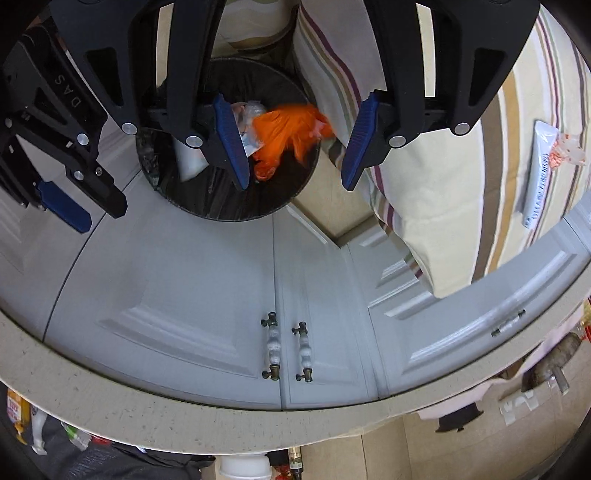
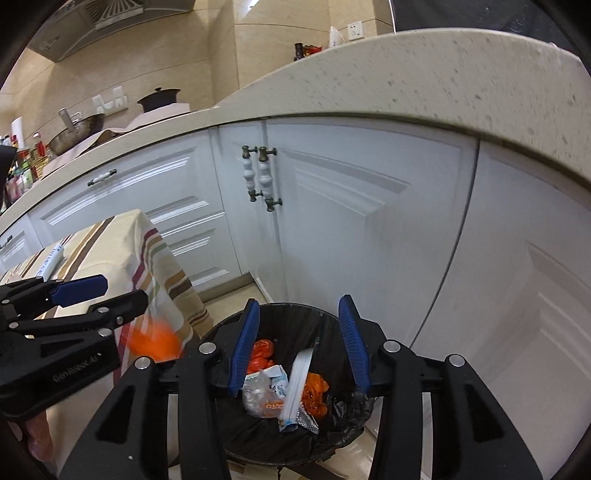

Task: Collect trash
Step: 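Carry the strip and orange bag over the black bin and open both tools, then move both open tools back over the table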

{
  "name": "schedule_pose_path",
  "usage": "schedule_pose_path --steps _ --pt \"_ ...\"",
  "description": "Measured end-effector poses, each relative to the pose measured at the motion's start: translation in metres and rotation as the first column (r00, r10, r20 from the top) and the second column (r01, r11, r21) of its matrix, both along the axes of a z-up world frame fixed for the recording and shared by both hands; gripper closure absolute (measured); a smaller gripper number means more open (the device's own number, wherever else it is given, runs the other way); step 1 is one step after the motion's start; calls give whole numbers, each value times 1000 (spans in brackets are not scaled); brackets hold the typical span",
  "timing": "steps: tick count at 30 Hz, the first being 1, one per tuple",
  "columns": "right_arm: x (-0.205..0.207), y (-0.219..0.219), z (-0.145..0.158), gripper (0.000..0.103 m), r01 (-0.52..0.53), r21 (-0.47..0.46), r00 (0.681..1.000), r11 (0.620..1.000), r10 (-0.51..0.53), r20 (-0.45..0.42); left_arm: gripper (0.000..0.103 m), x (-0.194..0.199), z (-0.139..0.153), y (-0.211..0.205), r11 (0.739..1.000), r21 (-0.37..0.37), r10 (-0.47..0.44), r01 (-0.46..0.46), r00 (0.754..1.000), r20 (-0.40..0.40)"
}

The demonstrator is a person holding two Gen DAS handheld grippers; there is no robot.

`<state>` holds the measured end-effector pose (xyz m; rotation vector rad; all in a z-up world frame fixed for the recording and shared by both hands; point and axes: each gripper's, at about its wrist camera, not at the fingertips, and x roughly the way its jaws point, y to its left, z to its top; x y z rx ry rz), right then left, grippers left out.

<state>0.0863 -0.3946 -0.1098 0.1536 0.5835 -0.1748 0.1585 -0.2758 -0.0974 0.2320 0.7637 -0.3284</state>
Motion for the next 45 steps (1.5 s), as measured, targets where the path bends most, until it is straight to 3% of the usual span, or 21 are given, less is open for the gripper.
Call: schedule_pose_path --steps 12,22,32,45 --pt "-3 24 23 49 -18 -9 999 1000 18 40 42 -8 20 32 998 -33 52 -50 997 56" --pt "6 87 47 44 -138 -20 987 990 139 76 40 -14 39 114 982 -61 186 -181 977 103" --pt "20 163 62 42 -281 -46 956 959 284 80 40 -19 41 210 935 -71 353 -346 930 108" --pt "48 258 60 41 -447 -53 893 893 449 25 40 -27 30 318 853 -73 521 -516 850 80"
